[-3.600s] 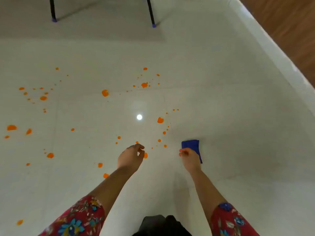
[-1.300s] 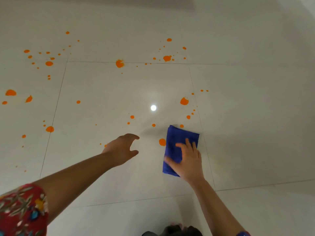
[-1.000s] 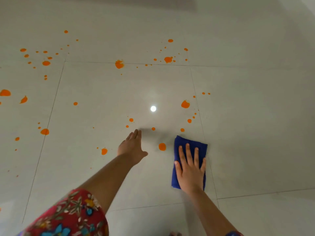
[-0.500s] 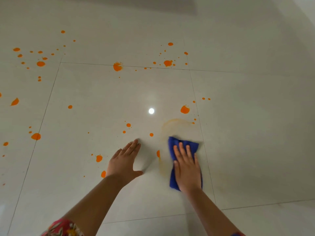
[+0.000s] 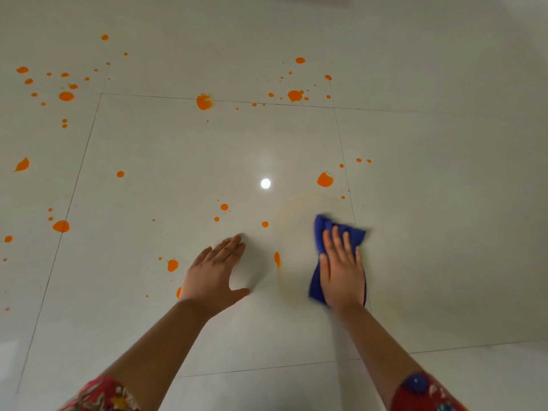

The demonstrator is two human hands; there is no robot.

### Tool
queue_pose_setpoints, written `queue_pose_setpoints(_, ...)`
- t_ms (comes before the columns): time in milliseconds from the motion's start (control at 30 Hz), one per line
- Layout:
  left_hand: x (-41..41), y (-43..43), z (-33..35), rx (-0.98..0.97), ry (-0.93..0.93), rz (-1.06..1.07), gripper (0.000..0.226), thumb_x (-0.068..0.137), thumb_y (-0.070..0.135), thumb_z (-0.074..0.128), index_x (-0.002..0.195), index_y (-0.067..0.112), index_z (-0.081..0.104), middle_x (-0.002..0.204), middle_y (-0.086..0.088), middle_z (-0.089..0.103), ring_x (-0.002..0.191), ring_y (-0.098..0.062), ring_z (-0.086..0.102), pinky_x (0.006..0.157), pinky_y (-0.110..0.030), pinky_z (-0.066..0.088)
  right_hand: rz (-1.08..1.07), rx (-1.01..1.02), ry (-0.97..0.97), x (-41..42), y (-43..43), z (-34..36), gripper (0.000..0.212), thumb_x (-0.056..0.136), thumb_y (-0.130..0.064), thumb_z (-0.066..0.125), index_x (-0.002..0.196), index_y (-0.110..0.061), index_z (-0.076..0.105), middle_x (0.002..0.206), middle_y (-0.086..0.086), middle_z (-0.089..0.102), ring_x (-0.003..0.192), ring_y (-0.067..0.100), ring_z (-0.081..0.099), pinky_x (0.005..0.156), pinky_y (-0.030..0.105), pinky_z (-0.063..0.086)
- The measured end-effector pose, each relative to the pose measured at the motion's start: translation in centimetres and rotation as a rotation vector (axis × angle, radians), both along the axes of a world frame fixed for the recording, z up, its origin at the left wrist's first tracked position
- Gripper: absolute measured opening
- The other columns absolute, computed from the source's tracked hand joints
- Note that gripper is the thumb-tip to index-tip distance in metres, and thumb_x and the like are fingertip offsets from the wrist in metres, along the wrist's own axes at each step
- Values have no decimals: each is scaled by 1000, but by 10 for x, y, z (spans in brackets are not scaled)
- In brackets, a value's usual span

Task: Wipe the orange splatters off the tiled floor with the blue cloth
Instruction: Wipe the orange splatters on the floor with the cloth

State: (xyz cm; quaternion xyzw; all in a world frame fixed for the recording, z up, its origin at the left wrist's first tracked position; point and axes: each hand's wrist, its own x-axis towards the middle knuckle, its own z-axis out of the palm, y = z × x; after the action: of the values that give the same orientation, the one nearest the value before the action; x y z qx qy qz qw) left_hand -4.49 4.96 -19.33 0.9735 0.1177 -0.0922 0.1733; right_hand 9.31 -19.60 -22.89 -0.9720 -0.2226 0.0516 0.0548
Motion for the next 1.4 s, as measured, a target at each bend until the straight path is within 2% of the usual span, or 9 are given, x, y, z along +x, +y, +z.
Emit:
queue_pose_setpoints(167,1,-1,-1,-60,-27,37,87,72,58,67,145,24,36,156,9,24,143,-13,27,113,-28,13,-144,51,47,63,76,-1,66,93,-41,6,152,-18,23,160,1,20,148,22,16,119,43,12)
queue_pose_setpoints(367,16,9,2,-59,-44,75,75,79,45,68,144,25,39,154,7,32,143,-14,27,116,-31,15,360,11,-12,2,41,-1,52,100,-35,28,151,-24,28,158,-6,25,147,14,19,118,40,20)
queue_pose_setpoints(500,12,11,0,-33,-29,134,74,79,44,69,144,24,39,155,8,28,144,-14,23,117,-31,13,46,13,-3,34,14,0,56,98,-37,22,151,-23,29,158,-3,25,146,20,22,117,44,23)
queue_pose_setpoints(633,4,13,-3,-29,-16,163,73,81,48,65,145,25,38,156,10,24,146,-11,17,118,-31,13,-86,52,57,67,97,3,66,91,-42,9,152,-22,25,159,-1,23,147,23,19,118,44,13)
queue_pose_setpoints(733,5,17,-1,-42,-19,208,75,80,49,66,145,25,37,156,10,23,146,-11,18,117,-31,15,146,45,20,43,133,1,59,94,-40,21,150,-23,31,158,-2,27,146,23,24,117,45,19)
queue_pose_setpoints(867,8,34,8,-2,-9,284,84,81,54,63,150,26,23,159,12,11,147,-10,12,118,-31,12,531,9,-5,-16,54,4,56,97,-42,33,152,-30,25,160,-8,18,148,17,16,118,43,17)
queue_pose_setpoints(1067,-8,61,6,22,57,357,78,87,61,48,150,26,21,159,13,6,147,-8,7,119,-31,7,-71,-79,4,72,77,4,62,92,-51,13,152,-34,14,161,-3,15,147,32,15,114,58,13)
queue_pose_setpoints(1233,-10,81,7,50,48,363,65,93,55,38,150,27,23,159,14,7,147,-7,8,118,-30,8,272,-13,67,61,198,4,66,90,-48,9,151,-31,23,160,0,19,148,29,16,117,51,15)
queue_pose_setpoints(1400,-4,89,1,30,52,407,60,97,50,33,151,27,21,159,13,9,147,-8,9,118,-30,8,573,8,-12,-13,123,1,57,97,-43,31,151,-28,26,160,-3,21,148,21,18,117,45,20)
